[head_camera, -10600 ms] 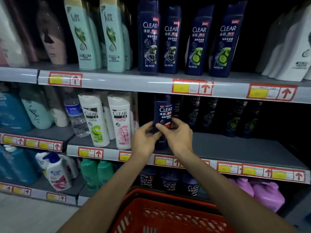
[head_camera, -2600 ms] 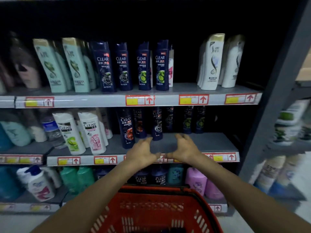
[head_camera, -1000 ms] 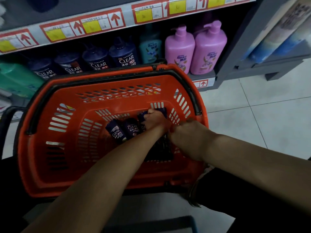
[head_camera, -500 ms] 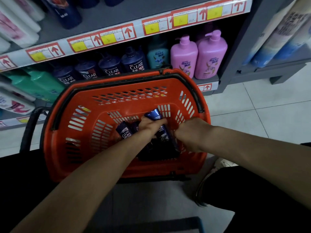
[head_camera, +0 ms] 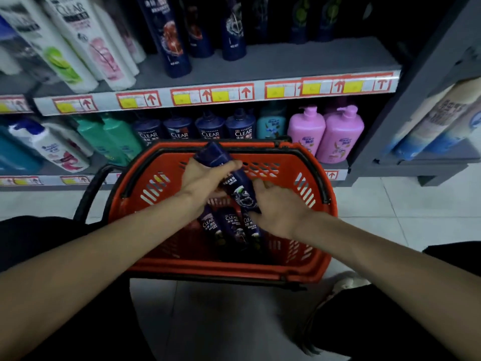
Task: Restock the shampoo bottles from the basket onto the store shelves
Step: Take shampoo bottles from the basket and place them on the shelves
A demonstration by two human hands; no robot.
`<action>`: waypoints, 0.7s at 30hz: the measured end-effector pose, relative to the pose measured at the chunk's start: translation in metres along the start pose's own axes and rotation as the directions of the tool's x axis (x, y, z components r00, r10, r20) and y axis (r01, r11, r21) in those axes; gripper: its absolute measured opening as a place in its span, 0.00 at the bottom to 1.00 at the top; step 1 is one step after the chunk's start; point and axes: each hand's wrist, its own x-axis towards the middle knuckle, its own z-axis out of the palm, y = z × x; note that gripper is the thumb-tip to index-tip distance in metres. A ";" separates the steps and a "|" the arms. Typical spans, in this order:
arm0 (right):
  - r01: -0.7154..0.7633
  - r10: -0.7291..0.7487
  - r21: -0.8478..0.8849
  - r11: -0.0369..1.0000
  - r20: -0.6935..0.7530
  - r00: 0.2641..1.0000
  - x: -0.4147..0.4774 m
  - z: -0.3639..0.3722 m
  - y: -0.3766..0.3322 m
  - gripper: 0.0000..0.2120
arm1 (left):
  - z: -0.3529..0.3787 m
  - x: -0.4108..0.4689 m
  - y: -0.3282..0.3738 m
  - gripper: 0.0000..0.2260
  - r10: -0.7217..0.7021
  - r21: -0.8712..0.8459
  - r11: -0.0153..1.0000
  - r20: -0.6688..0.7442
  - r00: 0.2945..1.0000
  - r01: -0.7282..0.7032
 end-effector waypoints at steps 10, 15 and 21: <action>0.023 -0.034 -0.026 0.999 -0.601 0.799 0.014 -0.012 -0.045 0.46 | -0.024 -0.023 0.054 0.19 -0.049 -0.451 0.892 -0.058 0.997 0.018; 0.054 0.071 0.205 0.977 -0.557 0.827 0.035 -0.024 -0.045 0.41 | -0.030 -0.010 0.064 0.21 -0.068 -0.410 0.910 -0.003 0.998 0.061; 0.016 0.273 0.816 0.577 -0.211 0.939 0.044 -0.048 -0.040 0.31 | -0.035 -0.001 0.072 0.28 0.058 -0.180 0.982 0.019 0.998 -0.053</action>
